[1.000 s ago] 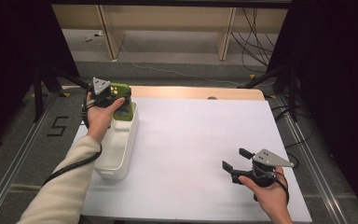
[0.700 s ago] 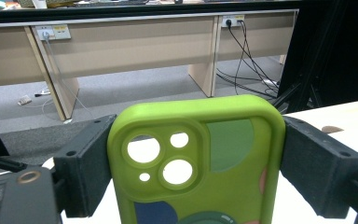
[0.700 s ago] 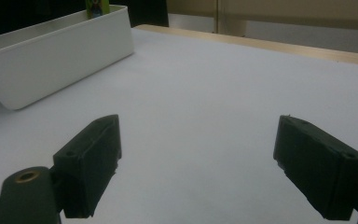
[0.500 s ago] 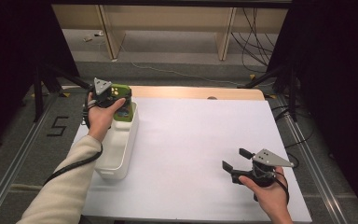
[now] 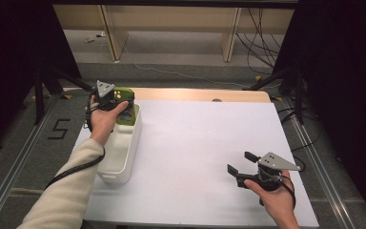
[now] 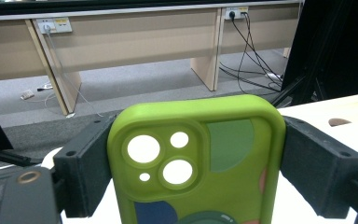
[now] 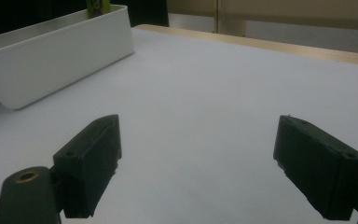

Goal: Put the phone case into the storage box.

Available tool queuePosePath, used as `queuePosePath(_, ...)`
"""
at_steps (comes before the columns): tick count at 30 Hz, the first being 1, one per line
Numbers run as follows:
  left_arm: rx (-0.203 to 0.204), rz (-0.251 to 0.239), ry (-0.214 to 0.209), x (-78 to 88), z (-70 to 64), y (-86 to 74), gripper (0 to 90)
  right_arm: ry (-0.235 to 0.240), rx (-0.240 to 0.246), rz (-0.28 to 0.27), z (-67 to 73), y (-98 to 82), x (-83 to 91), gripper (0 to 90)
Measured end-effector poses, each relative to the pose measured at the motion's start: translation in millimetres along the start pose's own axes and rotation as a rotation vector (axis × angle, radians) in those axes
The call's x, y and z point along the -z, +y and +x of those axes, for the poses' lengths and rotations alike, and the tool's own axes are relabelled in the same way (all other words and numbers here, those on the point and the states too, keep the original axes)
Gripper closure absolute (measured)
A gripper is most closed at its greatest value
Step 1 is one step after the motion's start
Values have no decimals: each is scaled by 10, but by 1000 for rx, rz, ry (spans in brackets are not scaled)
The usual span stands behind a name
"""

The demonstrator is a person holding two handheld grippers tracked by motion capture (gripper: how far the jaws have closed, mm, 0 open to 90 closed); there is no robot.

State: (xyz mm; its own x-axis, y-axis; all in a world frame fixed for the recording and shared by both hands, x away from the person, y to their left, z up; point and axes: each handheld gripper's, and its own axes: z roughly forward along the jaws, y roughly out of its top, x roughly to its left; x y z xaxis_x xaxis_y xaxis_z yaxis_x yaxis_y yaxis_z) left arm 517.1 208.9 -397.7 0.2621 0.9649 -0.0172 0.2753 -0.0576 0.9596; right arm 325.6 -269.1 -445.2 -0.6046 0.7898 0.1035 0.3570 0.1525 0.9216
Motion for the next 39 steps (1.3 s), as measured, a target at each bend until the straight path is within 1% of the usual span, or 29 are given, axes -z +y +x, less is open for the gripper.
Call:
queuePosePath(15,2,11,4,-29,10,-26,159,-1,1,4,-1,1,4,162)
queuePosePath(22,-3,16,5,-31,7,-26,159,1,1,2,-2,1,2,162)
queuePosePath(27,4,19,6,-40,9,-36,159,1,0,0,1,0,-2,161)
queuePosePath(35,-5,24,7,-62,-1,-38,158,2,0,2,-3,0,2,162)
queuePosePath(39,-4,27,11,-73,0,-47,158,3,0,1,-5,1,3,162)
